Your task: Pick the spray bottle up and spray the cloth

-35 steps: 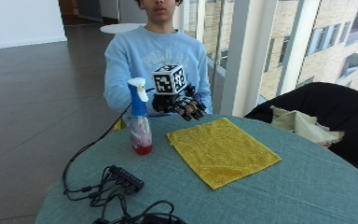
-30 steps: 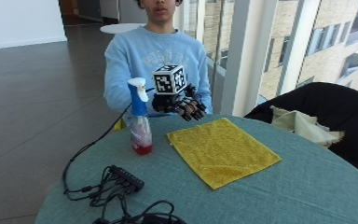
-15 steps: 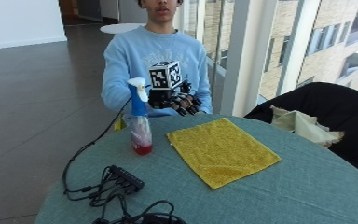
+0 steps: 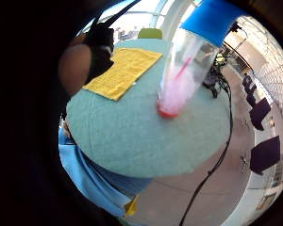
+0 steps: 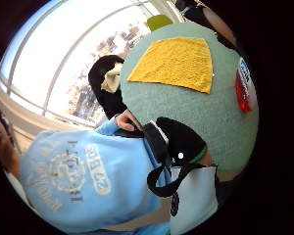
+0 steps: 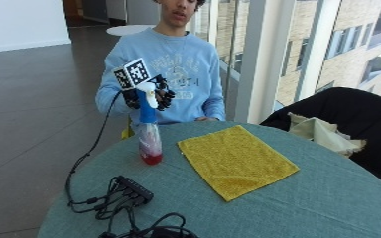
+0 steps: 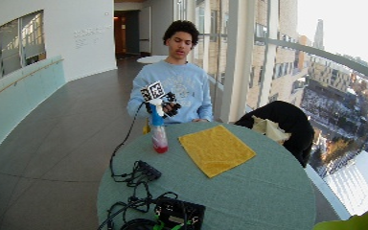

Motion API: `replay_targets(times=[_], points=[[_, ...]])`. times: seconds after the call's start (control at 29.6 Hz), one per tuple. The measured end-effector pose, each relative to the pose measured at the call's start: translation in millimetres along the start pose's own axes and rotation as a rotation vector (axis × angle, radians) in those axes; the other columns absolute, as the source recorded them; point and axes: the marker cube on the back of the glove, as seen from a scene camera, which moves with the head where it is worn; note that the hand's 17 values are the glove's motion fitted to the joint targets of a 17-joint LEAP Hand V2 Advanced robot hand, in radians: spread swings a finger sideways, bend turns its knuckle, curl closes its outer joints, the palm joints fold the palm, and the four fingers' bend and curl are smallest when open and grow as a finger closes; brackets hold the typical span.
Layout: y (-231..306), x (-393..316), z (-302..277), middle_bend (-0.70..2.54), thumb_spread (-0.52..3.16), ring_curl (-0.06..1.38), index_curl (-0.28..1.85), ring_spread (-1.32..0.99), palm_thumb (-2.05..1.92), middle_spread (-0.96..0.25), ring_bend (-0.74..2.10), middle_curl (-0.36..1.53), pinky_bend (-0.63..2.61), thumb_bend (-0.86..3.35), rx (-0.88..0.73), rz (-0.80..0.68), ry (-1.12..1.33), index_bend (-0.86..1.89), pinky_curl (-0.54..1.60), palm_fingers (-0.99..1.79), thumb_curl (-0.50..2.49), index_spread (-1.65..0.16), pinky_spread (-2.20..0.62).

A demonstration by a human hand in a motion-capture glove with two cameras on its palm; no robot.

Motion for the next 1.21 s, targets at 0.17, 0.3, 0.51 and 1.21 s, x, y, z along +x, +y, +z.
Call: replay_targets(times=[0.17, 0.3, 0.51, 1.21], points=[[19.5, 45.6, -25.4, 0.3, 1.07, 0.29, 0.21, -0.03, 0.57, -0.1, 0.33, 0.34, 0.37, 0.06, 0.023, 0.065, -0.087, 0.07, 0.32, 0.59, 0.22, -0.39, 0.16], [13.6, 66.4, -33.2, 0.3, 1.06, 0.3, 0.19, -0.02, 0.54, -0.09, 0.35, 0.34, 0.41, 0.01, 0.074, 0.258, -0.098, 0.05, 0.34, 0.55, 0.22, -0.4, 0.16], [-2.3, 101.0, -33.6, 0.3, 1.04, 0.31, 0.16, -0.02, 0.54, -0.09, 0.37, 0.36, 0.44, -0.02, 0.04, 0.236, -0.246, 0.06, 0.35, 0.53, 0.23, -0.4, 0.15], [-78.8, 138.6, 19.5, 0.31, 0.99, 0.33, 0.15, 0.0, 0.55, -0.08, 0.42, 0.38, 0.5, -0.03, 0.053, 0.279, -0.792, 0.09, 0.37, 0.5, 0.27, -0.4, 0.15]])
